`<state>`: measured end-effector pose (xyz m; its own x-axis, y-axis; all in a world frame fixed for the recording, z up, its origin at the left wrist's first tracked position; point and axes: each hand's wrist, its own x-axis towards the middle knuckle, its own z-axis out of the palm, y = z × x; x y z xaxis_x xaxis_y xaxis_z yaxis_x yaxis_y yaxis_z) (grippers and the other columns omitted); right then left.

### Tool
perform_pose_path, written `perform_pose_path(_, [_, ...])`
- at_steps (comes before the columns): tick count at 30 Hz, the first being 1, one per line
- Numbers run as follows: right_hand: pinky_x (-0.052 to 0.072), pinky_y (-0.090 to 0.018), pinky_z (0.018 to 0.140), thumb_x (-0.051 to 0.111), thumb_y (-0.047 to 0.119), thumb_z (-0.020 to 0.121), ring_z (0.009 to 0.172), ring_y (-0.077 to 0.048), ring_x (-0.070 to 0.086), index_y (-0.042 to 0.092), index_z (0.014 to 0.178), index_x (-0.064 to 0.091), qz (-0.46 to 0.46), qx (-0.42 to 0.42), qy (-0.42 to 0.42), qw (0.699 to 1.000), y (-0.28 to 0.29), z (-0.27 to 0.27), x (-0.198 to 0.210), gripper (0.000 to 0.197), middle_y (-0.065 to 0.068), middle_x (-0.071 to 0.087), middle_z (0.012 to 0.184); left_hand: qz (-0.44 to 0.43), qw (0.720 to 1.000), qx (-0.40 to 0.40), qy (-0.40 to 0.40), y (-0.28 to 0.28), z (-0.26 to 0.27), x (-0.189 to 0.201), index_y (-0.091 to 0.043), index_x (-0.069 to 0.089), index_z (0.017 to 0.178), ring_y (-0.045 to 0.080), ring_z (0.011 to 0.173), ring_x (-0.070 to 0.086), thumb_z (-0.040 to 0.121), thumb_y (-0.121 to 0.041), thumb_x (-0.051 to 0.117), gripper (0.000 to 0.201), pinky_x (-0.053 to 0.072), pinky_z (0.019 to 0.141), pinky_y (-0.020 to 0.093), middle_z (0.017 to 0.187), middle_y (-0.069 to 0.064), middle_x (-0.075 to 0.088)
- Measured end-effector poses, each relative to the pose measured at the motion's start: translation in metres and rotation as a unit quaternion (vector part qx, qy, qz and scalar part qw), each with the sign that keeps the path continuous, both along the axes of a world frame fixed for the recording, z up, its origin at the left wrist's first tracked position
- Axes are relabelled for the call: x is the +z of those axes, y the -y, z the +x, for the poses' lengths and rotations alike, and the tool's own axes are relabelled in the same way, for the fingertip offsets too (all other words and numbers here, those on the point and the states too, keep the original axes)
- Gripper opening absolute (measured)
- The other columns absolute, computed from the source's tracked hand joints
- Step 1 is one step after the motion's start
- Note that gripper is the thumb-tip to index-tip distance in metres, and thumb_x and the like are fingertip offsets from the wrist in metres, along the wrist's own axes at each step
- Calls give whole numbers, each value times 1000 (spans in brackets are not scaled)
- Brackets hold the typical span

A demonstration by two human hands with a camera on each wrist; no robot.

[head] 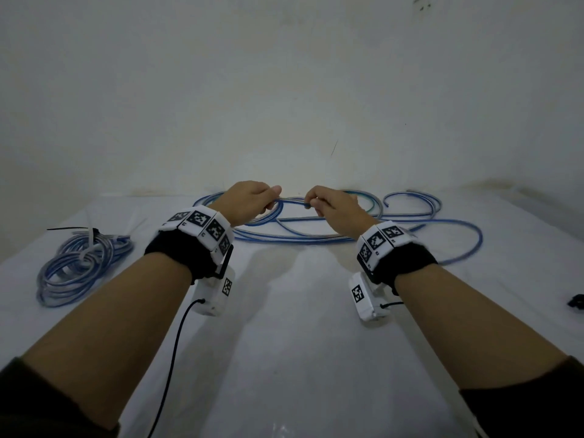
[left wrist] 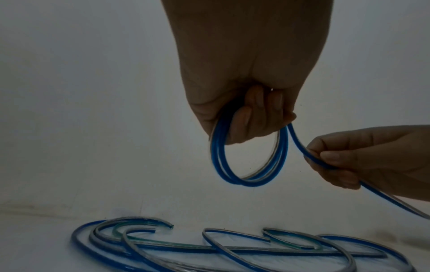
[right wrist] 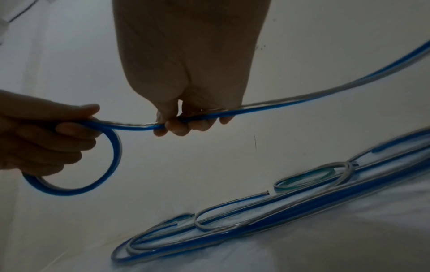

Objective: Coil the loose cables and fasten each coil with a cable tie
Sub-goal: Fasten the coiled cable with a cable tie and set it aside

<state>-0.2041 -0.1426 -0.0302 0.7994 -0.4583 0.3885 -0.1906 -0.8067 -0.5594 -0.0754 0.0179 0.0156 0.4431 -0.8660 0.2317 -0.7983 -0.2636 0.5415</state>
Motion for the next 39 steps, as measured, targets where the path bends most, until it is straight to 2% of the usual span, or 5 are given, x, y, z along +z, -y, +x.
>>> perform_pose_path(10, [42, -36, 85, 39, 13, 97, 79, -15, 49, 24, 78, 55, 50, 57, -9, 997, -4, -10, 13, 28, -1, 58, 83, 41, 991, -60, -115, -6, -1, 0, -9, 56, 76, 8, 37, 32, 94, -44, 43, 42, 29, 45, 22, 48, -6, 36])
perform_pose_path(13, [35, -20, 64, 40, 11, 97, 66, -7, 42, 13, 82, 55, 58, 69, 17, 996, -9, -13, 21, 21, 9, 49, 70, 45, 975, -94, -198, -5, -2, -3, -10, 48, 68, 9, 38, 26, 96, -37, 42, 40, 26, 42, 19, 47, -8, 31])
perform_pose_path(20, [38, -18, 64, 60, 12, 88, 65, -13, 43, 14, 95, 50, 89, 66, 121, 986, -8, -11, 22, 12, 0, 48, 73, -54, 937, -90, -334, -7, -4, -5, -19, 28, 59, 7, 40, 17, 100, -38, 34, 45, 20, 38, 16, 49, -8, 21])
perform_pose_path(30, [39, -32, 79, 50, 12, 94, 92, -32, 54, 5, 99, 66, -101, -159, 94, 978, 25, -18, -5, 19, -16, 64, 95, -233, 879, -50, -412, -14, 19, 6, -19, 34, 65, 8, 39, 18, 100, -39, 33, 40, 22, 41, 19, 45, -9, 25])
perform_pose_path(39, [45, -34, 65, 48, 8, 94, 76, -27, 56, 3, 91, 54, 22, -241, 273, 931, 17, -4, 16, 8, -14, 60, 88, -191, 878, -89, -430, -13, 10, 8, -18, 36, 61, 9, 42, 19, 99, -40, 36, 44, 21, 46, 21, 46, -10, 23])
